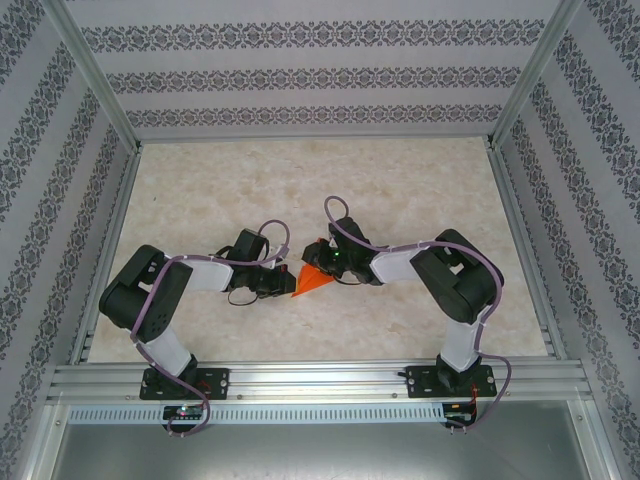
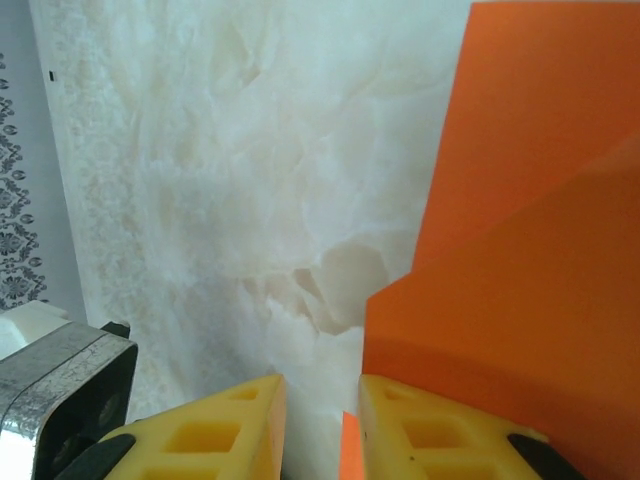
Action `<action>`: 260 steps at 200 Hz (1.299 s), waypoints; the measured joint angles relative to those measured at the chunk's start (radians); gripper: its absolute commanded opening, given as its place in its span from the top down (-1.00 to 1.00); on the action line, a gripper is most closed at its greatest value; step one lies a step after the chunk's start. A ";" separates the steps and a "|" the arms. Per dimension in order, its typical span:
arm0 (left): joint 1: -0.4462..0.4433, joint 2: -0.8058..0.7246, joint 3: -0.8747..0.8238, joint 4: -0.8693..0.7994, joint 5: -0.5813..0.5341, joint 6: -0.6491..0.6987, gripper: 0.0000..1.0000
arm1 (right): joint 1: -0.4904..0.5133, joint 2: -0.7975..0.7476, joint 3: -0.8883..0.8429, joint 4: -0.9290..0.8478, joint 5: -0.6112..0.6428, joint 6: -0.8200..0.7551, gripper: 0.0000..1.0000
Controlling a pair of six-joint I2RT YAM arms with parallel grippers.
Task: Fold a paper plane with a square sheet of paper (pick it up from the middle)
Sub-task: Fourth fold the wing at the center of the table.
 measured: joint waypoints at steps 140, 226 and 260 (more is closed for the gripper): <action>0.000 -0.071 0.001 -0.083 -0.055 -0.015 0.48 | -0.006 0.039 0.019 0.000 -0.009 0.011 0.56; -0.026 -0.182 0.085 -0.175 -0.020 -0.019 0.69 | -0.006 0.040 0.028 -0.024 -0.006 0.006 0.59; -0.051 -0.076 0.116 -0.145 0.041 -0.025 0.70 | -0.006 0.040 0.028 -0.025 -0.005 0.006 0.59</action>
